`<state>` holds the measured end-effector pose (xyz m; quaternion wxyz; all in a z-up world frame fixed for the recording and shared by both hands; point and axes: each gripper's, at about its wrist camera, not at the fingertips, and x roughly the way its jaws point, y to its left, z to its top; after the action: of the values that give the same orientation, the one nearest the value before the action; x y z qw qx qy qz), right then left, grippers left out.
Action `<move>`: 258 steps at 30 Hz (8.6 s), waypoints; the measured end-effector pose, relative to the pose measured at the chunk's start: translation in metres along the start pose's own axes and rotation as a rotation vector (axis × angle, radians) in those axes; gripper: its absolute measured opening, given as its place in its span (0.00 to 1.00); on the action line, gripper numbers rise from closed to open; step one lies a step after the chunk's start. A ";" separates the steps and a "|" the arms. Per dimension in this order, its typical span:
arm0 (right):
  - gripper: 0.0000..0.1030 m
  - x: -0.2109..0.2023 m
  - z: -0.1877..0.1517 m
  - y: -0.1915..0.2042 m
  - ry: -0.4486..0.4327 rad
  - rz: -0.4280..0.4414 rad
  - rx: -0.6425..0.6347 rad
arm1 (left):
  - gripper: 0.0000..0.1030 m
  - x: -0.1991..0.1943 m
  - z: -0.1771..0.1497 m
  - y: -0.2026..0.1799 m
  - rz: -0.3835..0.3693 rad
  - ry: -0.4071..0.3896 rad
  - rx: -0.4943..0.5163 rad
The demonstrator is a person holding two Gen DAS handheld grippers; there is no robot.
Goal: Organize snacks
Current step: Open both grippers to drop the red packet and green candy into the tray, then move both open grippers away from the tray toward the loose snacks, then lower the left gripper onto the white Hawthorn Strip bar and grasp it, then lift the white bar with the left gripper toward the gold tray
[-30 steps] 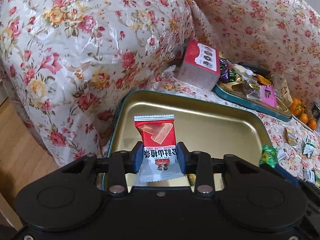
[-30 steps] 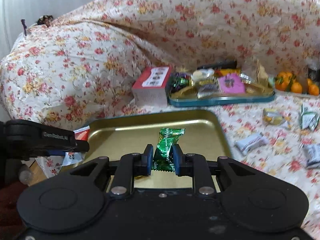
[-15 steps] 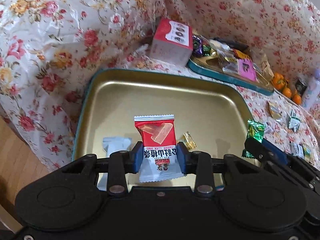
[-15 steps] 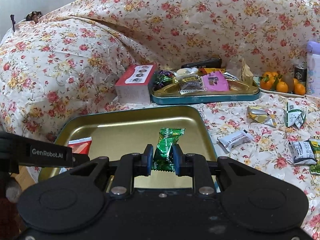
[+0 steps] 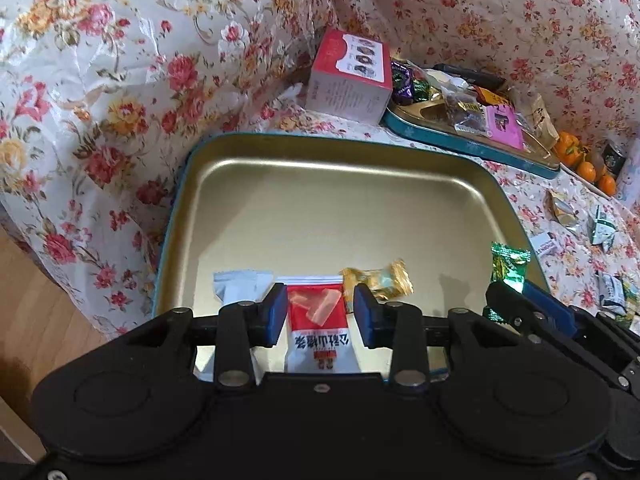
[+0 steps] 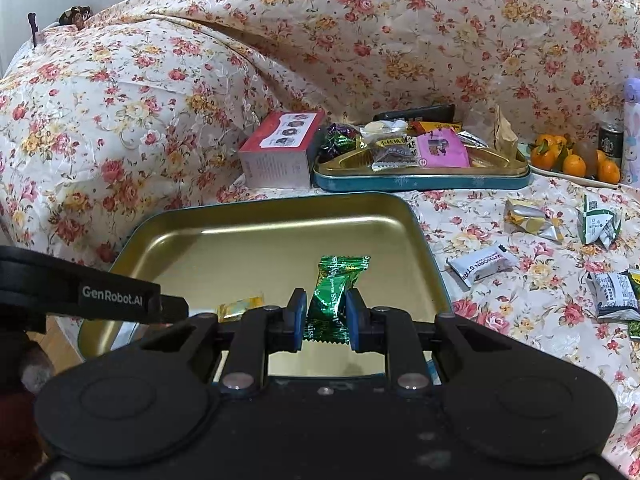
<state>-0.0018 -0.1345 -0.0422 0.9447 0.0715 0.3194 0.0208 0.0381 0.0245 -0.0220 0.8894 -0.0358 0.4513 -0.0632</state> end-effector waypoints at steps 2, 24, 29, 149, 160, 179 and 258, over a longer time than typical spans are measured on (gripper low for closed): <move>0.22 0.001 0.000 0.000 0.004 0.001 -0.002 | 0.43 0.000 0.000 0.000 0.009 -0.002 0.000; 0.26 0.001 -0.002 0.000 0.024 0.015 -0.002 | 0.43 -0.001 -0.001 -0.001 0.029 0.007 0.005; 0.26 0.000 -0.002 0.001 0.023 0.015 -0.008 | 0.43 -0.002 0.000 -0.002 0.028 0.007 0.010; 0.45 -0.026 -0.051 -0.243 -0.022 -0.359 0.291 | 0.44 0.074 0.013 -0.233 -0.063 0.027 0.573; 0.47 -0.026 -0.051 -0.245 -0.021 -0.341 0.289 | 0.44 0.091 0.023 -0.232 -0.089 0.074 0.605; 0.51 -0.026 -0.052 -0.245 -0.025 -0.327 0.273 | 0.44 0.109 0.030 -0.248 -0.085 0.107 0.637; 0.57 -0.026 -0.051 -0.249 -0.029 -0.295 0.296 | 0.30 0.091 0.016 -0.245 -0.136 0.250 0.250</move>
<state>-0.0548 -0.3766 -0.1038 0.9213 0.1622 0.3123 -0.1657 0.0845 -0.2311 -0.0561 0.8176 0.0528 0.5435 -0.1825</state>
